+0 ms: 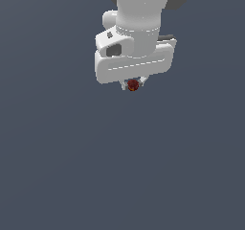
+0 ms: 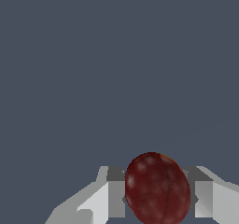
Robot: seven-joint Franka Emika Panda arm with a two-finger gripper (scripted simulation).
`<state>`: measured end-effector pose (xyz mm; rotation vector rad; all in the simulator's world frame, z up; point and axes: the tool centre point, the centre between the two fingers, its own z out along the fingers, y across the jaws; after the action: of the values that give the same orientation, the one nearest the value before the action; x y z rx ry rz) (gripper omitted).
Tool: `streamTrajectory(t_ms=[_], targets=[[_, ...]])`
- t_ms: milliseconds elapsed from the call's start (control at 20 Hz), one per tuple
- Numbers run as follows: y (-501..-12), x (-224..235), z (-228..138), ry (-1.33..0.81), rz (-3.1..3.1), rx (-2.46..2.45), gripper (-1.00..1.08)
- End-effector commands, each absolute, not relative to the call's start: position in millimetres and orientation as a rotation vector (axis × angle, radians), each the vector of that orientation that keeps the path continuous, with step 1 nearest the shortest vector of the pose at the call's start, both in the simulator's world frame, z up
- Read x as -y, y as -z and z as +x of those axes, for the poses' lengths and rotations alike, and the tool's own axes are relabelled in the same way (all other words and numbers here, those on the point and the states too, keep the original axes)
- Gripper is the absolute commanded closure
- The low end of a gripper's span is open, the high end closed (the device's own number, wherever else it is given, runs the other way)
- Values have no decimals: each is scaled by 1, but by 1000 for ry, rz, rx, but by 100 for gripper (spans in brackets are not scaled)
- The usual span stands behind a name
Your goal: Pick up the object and move it to a goal position.
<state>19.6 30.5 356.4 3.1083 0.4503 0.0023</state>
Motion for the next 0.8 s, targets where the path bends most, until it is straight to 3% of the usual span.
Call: streamTrajectory(t_ms=[0, 750], targets=[[-377, -37, 20, 0, 3109, -449, 108], [-427, -54, 25, 0, 3109, -449, 108]])
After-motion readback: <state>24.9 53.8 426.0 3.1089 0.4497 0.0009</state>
